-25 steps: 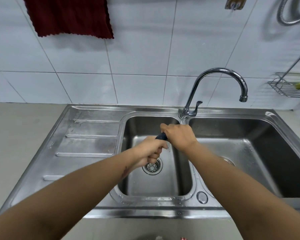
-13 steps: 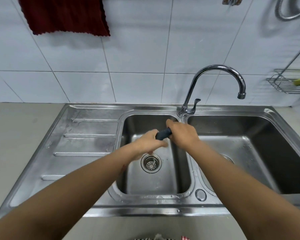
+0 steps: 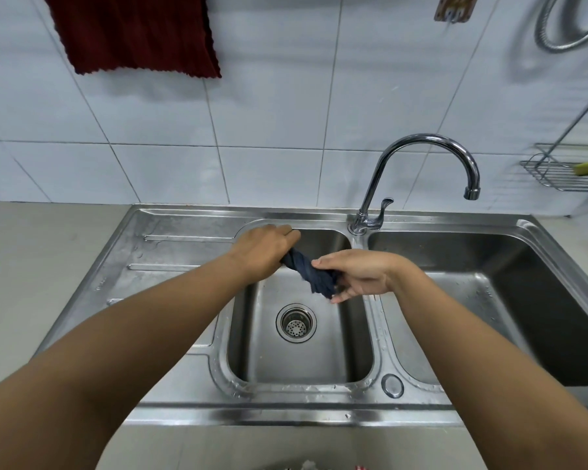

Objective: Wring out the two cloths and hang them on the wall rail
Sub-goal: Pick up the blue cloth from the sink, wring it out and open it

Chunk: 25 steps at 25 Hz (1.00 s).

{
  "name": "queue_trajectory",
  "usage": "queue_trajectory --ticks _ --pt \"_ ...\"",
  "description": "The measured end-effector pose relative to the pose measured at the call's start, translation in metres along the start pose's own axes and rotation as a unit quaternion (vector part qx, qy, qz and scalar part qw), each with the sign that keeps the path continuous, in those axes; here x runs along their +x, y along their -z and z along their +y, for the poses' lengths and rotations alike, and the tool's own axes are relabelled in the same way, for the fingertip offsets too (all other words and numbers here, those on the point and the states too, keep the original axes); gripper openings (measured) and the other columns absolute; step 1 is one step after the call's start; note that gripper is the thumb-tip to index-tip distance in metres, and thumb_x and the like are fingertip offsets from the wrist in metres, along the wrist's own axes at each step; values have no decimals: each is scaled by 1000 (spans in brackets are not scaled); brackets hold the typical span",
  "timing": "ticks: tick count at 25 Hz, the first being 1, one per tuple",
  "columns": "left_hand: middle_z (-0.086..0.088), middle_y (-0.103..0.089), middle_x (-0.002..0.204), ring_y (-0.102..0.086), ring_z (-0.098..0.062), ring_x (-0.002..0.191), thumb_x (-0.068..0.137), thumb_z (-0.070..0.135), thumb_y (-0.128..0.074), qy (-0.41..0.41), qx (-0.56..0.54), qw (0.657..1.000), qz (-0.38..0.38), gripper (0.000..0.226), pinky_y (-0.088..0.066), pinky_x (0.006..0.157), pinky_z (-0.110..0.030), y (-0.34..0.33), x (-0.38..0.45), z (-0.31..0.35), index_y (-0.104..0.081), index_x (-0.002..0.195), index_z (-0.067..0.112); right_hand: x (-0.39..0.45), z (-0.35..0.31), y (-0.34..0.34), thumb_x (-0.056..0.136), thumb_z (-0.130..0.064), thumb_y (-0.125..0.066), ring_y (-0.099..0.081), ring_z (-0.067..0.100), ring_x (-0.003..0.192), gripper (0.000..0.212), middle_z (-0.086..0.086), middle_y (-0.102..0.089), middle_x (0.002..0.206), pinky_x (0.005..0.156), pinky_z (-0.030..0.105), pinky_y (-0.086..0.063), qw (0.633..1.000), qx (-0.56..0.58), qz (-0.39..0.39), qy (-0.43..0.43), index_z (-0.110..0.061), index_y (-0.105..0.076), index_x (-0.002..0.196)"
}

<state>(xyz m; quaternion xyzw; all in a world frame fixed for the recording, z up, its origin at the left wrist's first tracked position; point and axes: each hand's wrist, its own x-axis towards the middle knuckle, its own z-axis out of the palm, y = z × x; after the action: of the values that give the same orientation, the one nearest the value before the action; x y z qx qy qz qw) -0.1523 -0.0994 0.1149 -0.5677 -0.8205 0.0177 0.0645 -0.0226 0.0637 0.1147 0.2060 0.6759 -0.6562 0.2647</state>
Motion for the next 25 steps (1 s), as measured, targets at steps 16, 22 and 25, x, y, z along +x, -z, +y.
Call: queue_trajectory --ticks 16,22,25 --pt "-6 -69 100 -65 -31 91 88 30 -56 3 98 990 -104 21 -38 63 -30 35 16 9 -62 101 15 7 -26 -23 89 -30 -55 -44 23 53 27 3 -48 66 48 24 -33 893 -425 140 -33 -16 -42 71" --pt "-5 -57 67 -56 -27 66 83 30 -59 125 -201 948 -213 22 -41 55 -29 12 11 31 -57 74 10 7 -16 -18 95 -34 -48 -64 31 101 28 8 -67 109 66 33 -37 662 -681 305 62 -16 -56 115" --pt "-2 -37 54 -29 -17 42 83 17 -61 230 -528 793 -197 23 -22 40 -21 12 -1 43 -42 69 15 8 -16 -11 96 -27 -45 -66 32 95 21 8 -70 103 62 33 -35 638 -682 333 128 -14 -52 111"
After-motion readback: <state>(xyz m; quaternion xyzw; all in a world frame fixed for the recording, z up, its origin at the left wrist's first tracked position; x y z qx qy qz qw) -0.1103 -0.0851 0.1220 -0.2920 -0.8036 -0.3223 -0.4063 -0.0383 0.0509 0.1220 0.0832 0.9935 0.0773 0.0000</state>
